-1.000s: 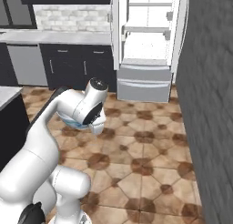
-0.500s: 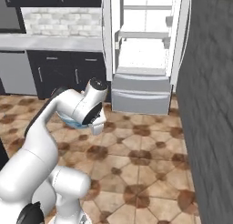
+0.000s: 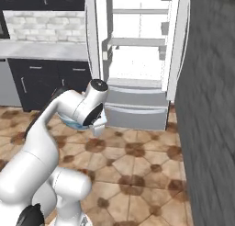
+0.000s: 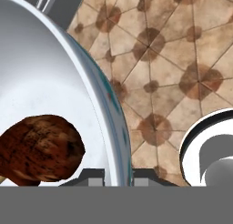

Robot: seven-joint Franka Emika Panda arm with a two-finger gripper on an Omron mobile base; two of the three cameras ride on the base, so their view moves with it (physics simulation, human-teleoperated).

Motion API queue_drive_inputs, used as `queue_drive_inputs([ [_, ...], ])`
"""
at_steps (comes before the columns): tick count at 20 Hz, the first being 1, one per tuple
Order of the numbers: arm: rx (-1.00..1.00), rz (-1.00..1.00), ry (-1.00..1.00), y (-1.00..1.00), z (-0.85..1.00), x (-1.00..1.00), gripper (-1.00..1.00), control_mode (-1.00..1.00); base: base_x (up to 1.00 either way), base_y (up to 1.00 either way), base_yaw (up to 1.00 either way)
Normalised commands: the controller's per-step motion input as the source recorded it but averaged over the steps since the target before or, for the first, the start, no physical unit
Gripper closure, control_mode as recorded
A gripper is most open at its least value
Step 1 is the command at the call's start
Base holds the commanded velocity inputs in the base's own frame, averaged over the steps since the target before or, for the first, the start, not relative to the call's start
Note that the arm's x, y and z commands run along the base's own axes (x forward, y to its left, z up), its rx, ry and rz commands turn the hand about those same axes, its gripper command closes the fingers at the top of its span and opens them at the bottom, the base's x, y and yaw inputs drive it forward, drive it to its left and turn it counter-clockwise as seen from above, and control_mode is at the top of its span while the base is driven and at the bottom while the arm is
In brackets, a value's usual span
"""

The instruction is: Place one of the steaks on the plate and the other in the bowl. Then place the bowl in the fridge.

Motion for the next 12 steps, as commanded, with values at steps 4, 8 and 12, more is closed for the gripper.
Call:
queue_drive_inputs([
  [4,0.0,0.0,0.0,0.0,0.0,0.0,1.0,1.0,1.0,-0.39,0.0],
  [8,0.0,0.0,0.0,0.0,0.0,0.0,1.0,1.0,1.0,-0.25,0.0],
  [12,0.0,0.0,0.0,0.0,0.0,0.0,1.0,1.0,1.0,-0.07,0.0],
])
